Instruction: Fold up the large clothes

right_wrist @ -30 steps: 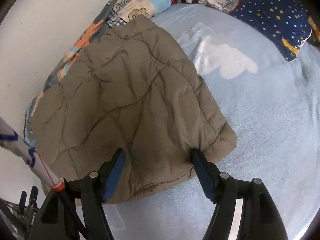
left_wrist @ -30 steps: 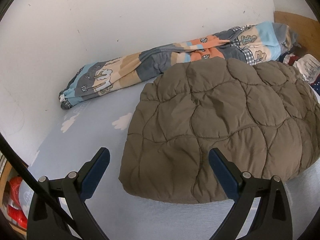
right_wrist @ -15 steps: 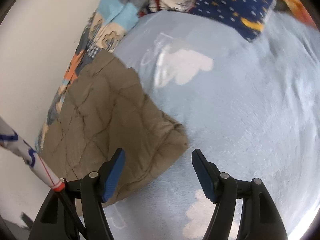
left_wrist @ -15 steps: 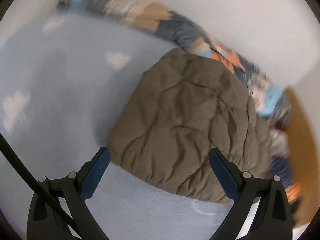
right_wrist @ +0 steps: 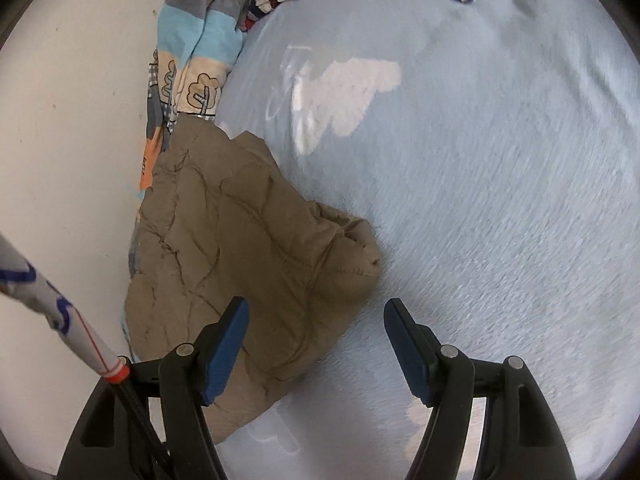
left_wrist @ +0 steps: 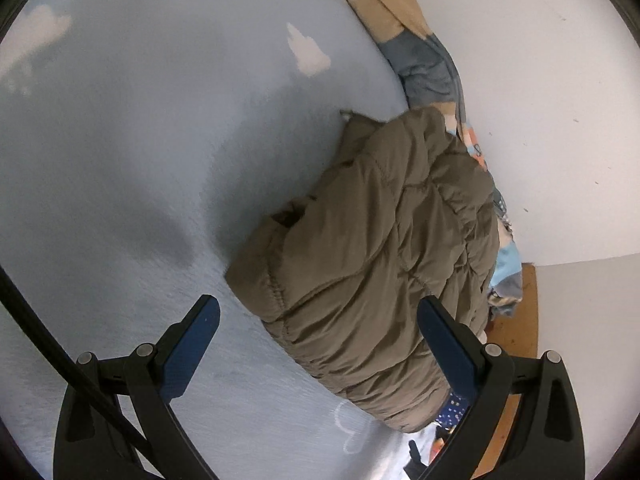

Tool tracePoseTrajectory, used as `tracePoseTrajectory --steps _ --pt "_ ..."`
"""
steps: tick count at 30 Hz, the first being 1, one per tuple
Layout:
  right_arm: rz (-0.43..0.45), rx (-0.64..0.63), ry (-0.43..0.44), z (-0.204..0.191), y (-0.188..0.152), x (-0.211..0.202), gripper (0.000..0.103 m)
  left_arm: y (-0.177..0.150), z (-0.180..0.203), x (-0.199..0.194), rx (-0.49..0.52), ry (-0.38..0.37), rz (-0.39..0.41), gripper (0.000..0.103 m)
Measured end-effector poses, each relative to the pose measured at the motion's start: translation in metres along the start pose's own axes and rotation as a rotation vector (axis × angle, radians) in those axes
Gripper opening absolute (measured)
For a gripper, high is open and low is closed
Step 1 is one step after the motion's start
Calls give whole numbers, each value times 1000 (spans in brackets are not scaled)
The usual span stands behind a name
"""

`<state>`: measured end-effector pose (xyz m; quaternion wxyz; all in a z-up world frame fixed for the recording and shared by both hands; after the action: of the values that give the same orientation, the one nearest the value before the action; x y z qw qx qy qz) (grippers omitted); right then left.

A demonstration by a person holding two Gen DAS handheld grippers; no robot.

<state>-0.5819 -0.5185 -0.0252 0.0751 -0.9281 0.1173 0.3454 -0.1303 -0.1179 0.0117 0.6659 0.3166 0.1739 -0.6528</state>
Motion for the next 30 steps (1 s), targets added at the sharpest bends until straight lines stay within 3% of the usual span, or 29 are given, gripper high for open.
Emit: tracePoseTrajectory --steps 6,13,19,20,21,24,27,30 --pt "9 74 48 11 7 5 75 -2 5 15 0 -2 20 99" --pt "-3 61 47 7 7 28 76 2 1 30 13 11 40 99" --pt "39 14 44 -1 7 50 83 6 5 45 70 30 47 98" --pt "50 -4 51 -4 8 53 76 6 7 45 83 40 55 97" --pt "67 -24 42 -7 8 52 60 7 12 44 115 66 74 89" --pt "127 -175 -42 -31 2 47 38 5 35 41 254 172 123 68" --pt "213 -392 -171 -60 -14 41 32 -2 57 37 388 265 166 54" --pt "263 -485 -229 -72 -24 35 30 -9 74 31 483 342 202 49"
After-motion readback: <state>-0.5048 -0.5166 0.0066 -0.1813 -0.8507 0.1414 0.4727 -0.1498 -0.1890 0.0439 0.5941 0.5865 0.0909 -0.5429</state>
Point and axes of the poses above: each gripper's, at about its wrist camera, not at the fingertips, and x roughly the way its jaws point, z to its right, y to its top, the point moved 4 cm from there along x, roughly the way its jaws point, and after that the axes turned 8 degrees about x, right-handed, at the moved point
